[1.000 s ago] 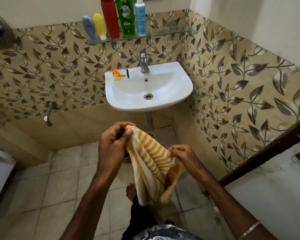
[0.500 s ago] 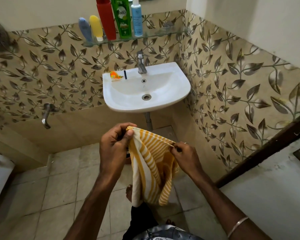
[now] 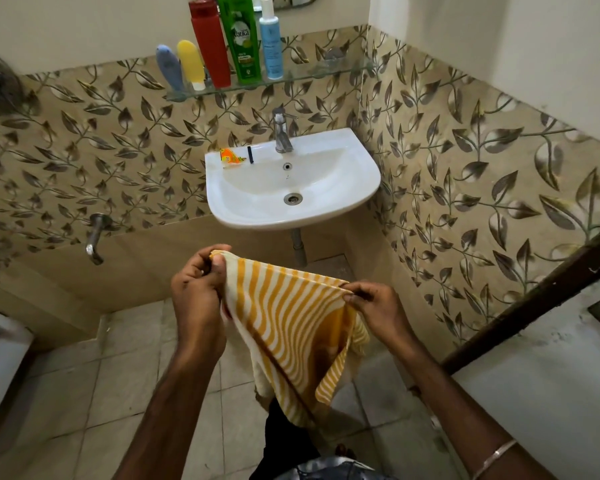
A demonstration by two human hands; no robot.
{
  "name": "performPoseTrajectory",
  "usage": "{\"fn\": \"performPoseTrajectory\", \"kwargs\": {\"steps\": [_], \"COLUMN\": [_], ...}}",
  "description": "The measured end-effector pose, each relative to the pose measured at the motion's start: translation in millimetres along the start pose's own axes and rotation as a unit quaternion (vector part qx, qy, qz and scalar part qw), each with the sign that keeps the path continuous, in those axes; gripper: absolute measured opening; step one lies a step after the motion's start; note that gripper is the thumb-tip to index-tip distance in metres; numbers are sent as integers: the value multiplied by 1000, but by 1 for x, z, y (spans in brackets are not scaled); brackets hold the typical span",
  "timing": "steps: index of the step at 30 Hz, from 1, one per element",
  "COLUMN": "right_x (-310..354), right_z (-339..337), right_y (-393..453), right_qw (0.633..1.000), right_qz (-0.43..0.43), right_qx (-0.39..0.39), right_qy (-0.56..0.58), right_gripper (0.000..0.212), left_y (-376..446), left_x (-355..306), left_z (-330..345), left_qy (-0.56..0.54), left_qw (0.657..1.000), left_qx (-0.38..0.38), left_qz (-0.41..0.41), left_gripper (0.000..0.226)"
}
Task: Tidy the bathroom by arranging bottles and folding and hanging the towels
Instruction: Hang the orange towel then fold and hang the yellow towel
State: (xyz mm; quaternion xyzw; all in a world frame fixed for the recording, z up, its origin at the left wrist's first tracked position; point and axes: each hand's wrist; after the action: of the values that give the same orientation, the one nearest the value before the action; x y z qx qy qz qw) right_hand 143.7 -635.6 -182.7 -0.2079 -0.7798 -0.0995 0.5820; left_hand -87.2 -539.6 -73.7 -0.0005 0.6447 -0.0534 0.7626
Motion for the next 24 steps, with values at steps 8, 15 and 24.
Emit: {"fn": "performPoseTrajectory", "kwargs": {"steps": [8, 15, 24], "right_x": [38, 59, 57], "right_z": [-18, -11, -23], "right_y": [-13, -15, -20], "right_qw": [989, 981, 979], "right_qz": [11, -101, -96], "right_qx": [121, 156, 148], "right_qy": [90, -48, -102], "right_gripper": [25, 31, 20], "left_y": [7, -24, -26], "left_x": [3, 14, 16], "left_z": [-7, 39, 45], "left_qy": [179, 515, 544], "left_qw": [972, 774, 768], "left_qx": [-21, 345, 297], "left_qz": [148, 131, 162], "left_gripper": [15, 99, 14]}}
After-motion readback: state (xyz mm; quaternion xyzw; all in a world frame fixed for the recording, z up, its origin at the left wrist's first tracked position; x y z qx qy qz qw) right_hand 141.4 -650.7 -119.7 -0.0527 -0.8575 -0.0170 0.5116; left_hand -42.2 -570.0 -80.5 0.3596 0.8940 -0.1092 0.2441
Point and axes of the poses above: each hand's wrist, its own y-axis towards the middle knuckle, its own z-axis out of the palm, x = y × z, and after that the axes turned 3 degrees about x, right-handed
